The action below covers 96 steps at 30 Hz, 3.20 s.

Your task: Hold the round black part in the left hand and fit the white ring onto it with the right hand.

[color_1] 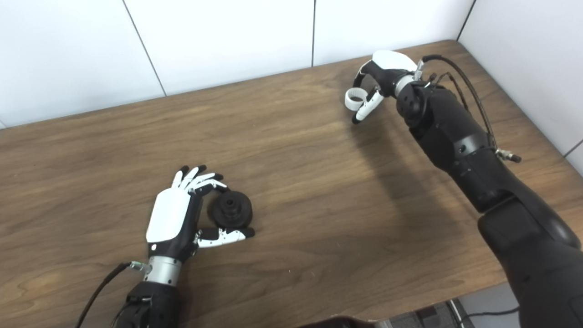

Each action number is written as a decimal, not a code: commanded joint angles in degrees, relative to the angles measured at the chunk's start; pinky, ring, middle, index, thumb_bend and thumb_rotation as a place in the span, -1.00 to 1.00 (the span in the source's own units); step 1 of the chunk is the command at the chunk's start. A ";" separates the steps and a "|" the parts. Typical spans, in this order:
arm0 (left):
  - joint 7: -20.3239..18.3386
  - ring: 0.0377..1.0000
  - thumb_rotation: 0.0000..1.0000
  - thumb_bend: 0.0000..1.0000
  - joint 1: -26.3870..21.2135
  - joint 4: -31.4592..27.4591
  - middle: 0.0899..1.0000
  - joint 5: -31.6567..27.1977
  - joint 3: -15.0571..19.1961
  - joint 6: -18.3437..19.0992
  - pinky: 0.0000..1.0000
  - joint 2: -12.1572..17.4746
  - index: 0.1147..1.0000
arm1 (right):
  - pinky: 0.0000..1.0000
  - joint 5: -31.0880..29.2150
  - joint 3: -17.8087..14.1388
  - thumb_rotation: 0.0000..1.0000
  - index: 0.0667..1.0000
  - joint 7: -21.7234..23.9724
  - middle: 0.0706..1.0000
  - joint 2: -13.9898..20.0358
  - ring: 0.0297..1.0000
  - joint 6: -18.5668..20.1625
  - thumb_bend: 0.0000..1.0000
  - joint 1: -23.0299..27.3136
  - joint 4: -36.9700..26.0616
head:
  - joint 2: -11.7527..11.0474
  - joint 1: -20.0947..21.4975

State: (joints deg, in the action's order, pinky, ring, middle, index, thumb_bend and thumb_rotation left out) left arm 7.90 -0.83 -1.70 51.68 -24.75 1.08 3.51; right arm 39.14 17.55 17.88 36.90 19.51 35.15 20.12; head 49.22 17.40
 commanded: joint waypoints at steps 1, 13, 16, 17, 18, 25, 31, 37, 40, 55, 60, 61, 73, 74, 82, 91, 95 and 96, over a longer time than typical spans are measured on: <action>0.61 0.83 -0.89 0.05 6.94 5.20 0.53 -0.22 -1.35 0.55 1.00 1.29 -0.16 | 0.98 0.34 -1.04 -0.56 0.29 -1.55 0.82 1.00 0.92 -1.38 0.64 3.32 -0.70 | 0.03 -0.12; 0.89 0.83 -0.89 0.05 6.82 5.33 0.53 -0.05 -1.43 0.41 1.00 1.38 -0.16 | 0.98 0.63 -0.88 -0.57 0.28 -1.41 0.81 1.30 0.92 -1.69 0.63 3.18 -0.87 | 0.09 0.07; 0.62 0.83 -0.89 0.05 6.86 5.16 0.53 -0.09 -1.44 0.56 1.00 1.39 -0.16 | 0.98 0.58 -0.89 -0.57 0.28 -1.47 0.81 1.25 0.92 -1.85 0.63 3.15 -0.64 | 0.09 0.07; 0.55 0.83 -0.89 0.05 6.86 5.10 0.53 0.01 -1.47 0.68 1.00 1.39 -0.16 | 0.98 0.57 -0.89 -0.57 0.28 -1.51 0.81 1.22 0.92 -1.92 0.63 3.15 -0.58 | 0.09 0.07; 0.52 0.83 -0.89 0.05 6.86 5.08 0.53 0.00 -1.48 0.69 1.00 1.39 -0.16 | 0.98 0.56 -0.91 -0.57 0.27 -1.62 0.82 1.18 0.92 -2.04 0.63 3.15 -0.49 | 0.09 0.07; 0.49 0.83 -0.89 0.05 6.97 4.98 0.53 0.15 -1.53 0.94 1.00 1.25 -0.16 | 0.98 0.62 -1.10 -0.60 0.25 -1.78 0.81 0.99 0.92 -2.24 0.63 2.93 -0.90 | 0.20 0.00; 0.43 0.84 -0.89 0.05 6.98 5.02 0.54 -0.43 -1.43 0.60 1.00 1.15 -0.16 | 0.96 0.92 -1.09 -0.65 0.18 -2.42 0.79 1.01 0.90 -3.24 0.59 2.94 -0.63 | 0.19 -0.02; 0.82 0.82 -0.89 0.05 6.92 5.27 0.53 -0.21 -1.52 0.44 1.00 1.03 -0.16 | 0.98 0.56 -1.44 -0.72 -0.09 -3.57 0.74 1.25 0.88 -4.96 0.06 2.66 -0.78 | 0.28 -0.07; 0.86 0.83 -0.89 0.05 6.96 5.30 0.53 -0.28 -1.52 0.50 1.00 0.88 -0.16 | 0.98 0.93 -1.42 -0.73 -0.10 -4.18 0.72 1.32 0.87 -5.78 0.05 2.58 -0.54 | 0.22 -0.28; 0.74 0.84 -0.89 0.05 6.99 5.18 0.54 -0.72 -1.44 0.52 1.00 0.47 -0.16 | 0.95 1.59 -0.63 -0.73 -0.10 -2.79 0.73 2.18 0.91 -6.41 0.04 2.37 -0.37 | 0.37 -0.79; 1.03 0.84 -0.89 0.05 6.96 5.46 0.54 -0.57 -1.56 0.33 1.00 0.45 -0.17 | 0.96 1.78 -0.48 -0.73 -0.10 -2.11 0.72 2.50 0.91 -6.78 0.04 2.20 -2.68 | 0.30 -1.53; 0.92 0.84 -0.89 0.05 6.99 5.38 0.54 -0.54 -1.58 0.44 1.00 0.43 -0.17 | 0.97 1.87 -0.40 -0.73 -0.10 -1.65 0.72 2.54 0.92 -6.84 0.04 2.24 -3.75 | 0.30 -1.53; 0.96 0.84 -0.89 0.05 6.98 5.19 0.54 0.25 -1.83 0.90 1.00 0.26 -0.17 | 1.00 4.16 1.95 -0.72 -0.10 13.47 0.73 0.35 0.96 -2.45 0.05 1.55 -27.69 | 1.37 -4.59; 0.87 0.84 -0.89 0.05 7.01 5.05 0.55 0.26 -1.86 0.96 1.00 0.22 -0.17 | 1.00 4.38 2.30 -0.72 -0.10 15.30 0.74 -0.02 0.96 -1.66 0.05 1.56 -29.56 | 1.51 -4.74; 0.44 0.83 -0.89 0.05 6.97 4.39 0.53 1.17 -2.17 1.64 1.00 -0.40 -0.17 | 1.00 4.65 3.89 -0.72 -0.10 24.19 0.75 -3.12 0.96 -0.29 0.05 0.91 -41.37 | 3.11 -7.83; -0.82 0.83 -0.89 0.05 6.61 3.79 0.54 2.01 -2.64 2.81 1.00 -1.29 -0.17 | 1.00 5.50 5.84 -0.72 -0.11 31.19 0.74 -5.56 0.95 -0.69 0.05 -0.36 -50.40 | 4.53 -10.21; -0.45 0.82 -0.89 0.05 6.42 4.05 0.53 2.09 -2.89 2.95 1.00 -1.58 -0.17 | 1.00 6.13 6.55 -0.72 -0.11 33.98 0.74 -6.80 0.94 -1.15 0.05 -0.99 -53.33 | 4.78 -10.80; -0.42 0.82 -0.89 0.05 6.39 4.11 0.53 2.12 -2.96 2.96 1.00 -1.64 -0.17 | 1.00 6.18 6.63 -0.72 -0.11 34.35 0.73 -7.11 0.94 -1.38 0.05 -1.21 -53.86 | 4.82 -11.20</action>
State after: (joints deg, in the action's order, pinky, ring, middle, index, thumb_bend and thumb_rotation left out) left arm 6.76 0.15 -2.45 53.72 -25.76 3.43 1.57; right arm 44.33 24.97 52.36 29.43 18.79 32.20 -31.54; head 53.96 6.16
